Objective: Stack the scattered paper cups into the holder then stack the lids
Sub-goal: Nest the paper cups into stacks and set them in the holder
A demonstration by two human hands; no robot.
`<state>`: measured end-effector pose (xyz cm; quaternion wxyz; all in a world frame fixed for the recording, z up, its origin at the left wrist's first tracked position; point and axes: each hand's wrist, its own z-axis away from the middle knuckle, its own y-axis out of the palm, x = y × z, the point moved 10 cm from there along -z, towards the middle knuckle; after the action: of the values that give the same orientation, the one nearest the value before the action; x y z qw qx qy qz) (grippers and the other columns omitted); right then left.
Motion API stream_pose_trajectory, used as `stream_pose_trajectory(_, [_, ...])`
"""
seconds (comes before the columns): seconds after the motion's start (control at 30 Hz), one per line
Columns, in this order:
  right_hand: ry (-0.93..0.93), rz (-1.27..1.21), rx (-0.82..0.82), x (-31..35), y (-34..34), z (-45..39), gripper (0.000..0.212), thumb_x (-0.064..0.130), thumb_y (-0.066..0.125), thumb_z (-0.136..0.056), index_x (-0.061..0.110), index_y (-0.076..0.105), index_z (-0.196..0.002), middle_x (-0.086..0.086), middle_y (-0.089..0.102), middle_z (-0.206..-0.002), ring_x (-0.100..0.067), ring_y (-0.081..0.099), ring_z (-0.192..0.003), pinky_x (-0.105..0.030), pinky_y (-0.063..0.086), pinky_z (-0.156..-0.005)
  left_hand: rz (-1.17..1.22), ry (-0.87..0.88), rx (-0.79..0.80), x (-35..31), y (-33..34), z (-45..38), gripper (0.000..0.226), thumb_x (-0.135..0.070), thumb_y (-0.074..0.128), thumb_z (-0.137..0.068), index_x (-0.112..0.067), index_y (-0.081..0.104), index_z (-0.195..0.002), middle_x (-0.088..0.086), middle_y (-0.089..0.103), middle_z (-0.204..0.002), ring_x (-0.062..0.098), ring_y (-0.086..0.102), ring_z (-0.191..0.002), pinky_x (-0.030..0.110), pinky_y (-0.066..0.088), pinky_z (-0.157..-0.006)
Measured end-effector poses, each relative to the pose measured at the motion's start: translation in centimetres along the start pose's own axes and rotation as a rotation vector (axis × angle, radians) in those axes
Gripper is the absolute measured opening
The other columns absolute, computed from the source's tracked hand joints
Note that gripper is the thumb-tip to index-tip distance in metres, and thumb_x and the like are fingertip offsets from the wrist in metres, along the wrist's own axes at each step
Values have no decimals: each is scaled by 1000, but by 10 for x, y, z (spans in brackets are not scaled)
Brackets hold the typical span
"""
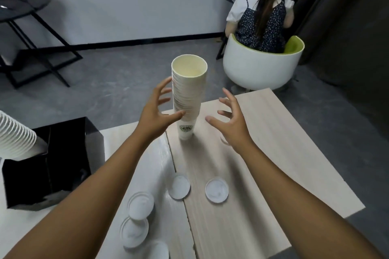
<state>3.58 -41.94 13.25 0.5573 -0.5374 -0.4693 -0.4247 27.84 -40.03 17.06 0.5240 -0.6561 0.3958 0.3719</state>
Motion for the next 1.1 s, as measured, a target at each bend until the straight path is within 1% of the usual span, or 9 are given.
stream_pose_trajectory(0.1, [-35, -21, 83, -1, 16, -29, 87, 28, 90, -78, 59, 41, -143, 17, 49, -144, -16, 54, -129, -45, 50, -108, 32, -45, -18, 16, 8, -13, 100, -27, 93, -76, -56, 30, -148, -11, 49, -146, 9, 57, -126, 26, 51, -96])
stream_pose_trajectory(0.2, [-74, -27, 172, -2, 41, -46, 82, 24, 89, -80, 59, 42, -139, 24, 51, -142, -11, 50, -136, -45, 47, -111, 60, -78, -10, 31, 17, -17, 99, -19, 92, -77, -51, 31, -147, -15, 52, -140, -3, 56, -122, 21, 50, -100])
stream_pose_trajectory(0.33, [-57, -113, 208, -18, 61, -55, 81, 23, 89, -78, 43, 48, -145, 10, 58, -143, -15, 58, -130, -44, 51, -109, 116, -146, 3, 51, 26, -16, 92, -27, 91, -76, -54, 36, -144, -11, 60, -137, 8, 60, -128, 48, 51, -110])
stream_pose_trajectory(0.37, [-48, -130, 206, -21, 63, -56, 81, 21, 89, -78, 39, 48, -146, 9, 59, -142, -15, 59, -129, -42, 52, -108, 129, -159, 3, 53, 28, -15, 91, -30, 91, -75, -55, 36, -143, -13, 60, -137, 7, 59, -129, 50, 50, -110])
stream_pose_trajectory(0.53, [-28, -172, 208, -22, 64, -56, 79, 19, 89, -80, 38, 49, -145, 11, 59, -142, -13, 59, -130, -38, 53, -105, 156, -181, -8, 52, 34, -14, 97, -35, 90, -75, -43, 32, -152, -8, 57, -143, -1, 56, -126, 37, 50, -108])
stream_pose_trajectory(0.73, [-2, -194, 215, -8, 58, -42, 77, 21, 90, -78, 43, 52, -142, 14, 61, -140, -21, 64, -124, -50, 55, -103, 146, -151, -4, 31, 27, -7, 87, -30, 90, -77, -59, 35, -137, -15, 55, -132, -1, 56, -120, 31, 50, -98])
stream_pose_trajectory(0.87, [-80, -166, 273, 37, 74, -28, 79, 26, 90, -79, 43, 50, -144, 21, 60, -138, -15, 62, -124, -40, 55, -101, 152, -142, -89, 11, -10, 13, 90, -32, 90, -75, -52, 34, -143, -11, 60, -131, -1, 58, -118, 23, 50, -91])
stream_pose_trajectory(0.97, [-144, -171, 325, 82, 106, -18, 79, 26, 89, -80, 42, 48, -146, 22, 59, -139, -13, 61, -123, -33, 55, -98, 132, -122, -157, -11, -62, 29, 89, -38, 90, -72, -59, 34, -138, -13, 62, -128, -5, 60, -116, 29, 53, -94])
stream_pose_trajectory(1.1, [-231, -192, 385, 139, 169, 3, 83, 29, 88, -81, 45, 43, -148, 19, 57, -143, -10, 60, -124, -31, 55, -94, 59, -80, -249, -41, -145, 56, 88, -27, 90, -78, -65, 32, -132, -13, 62, -127, -10, 58, -116, 20, 49, -91])
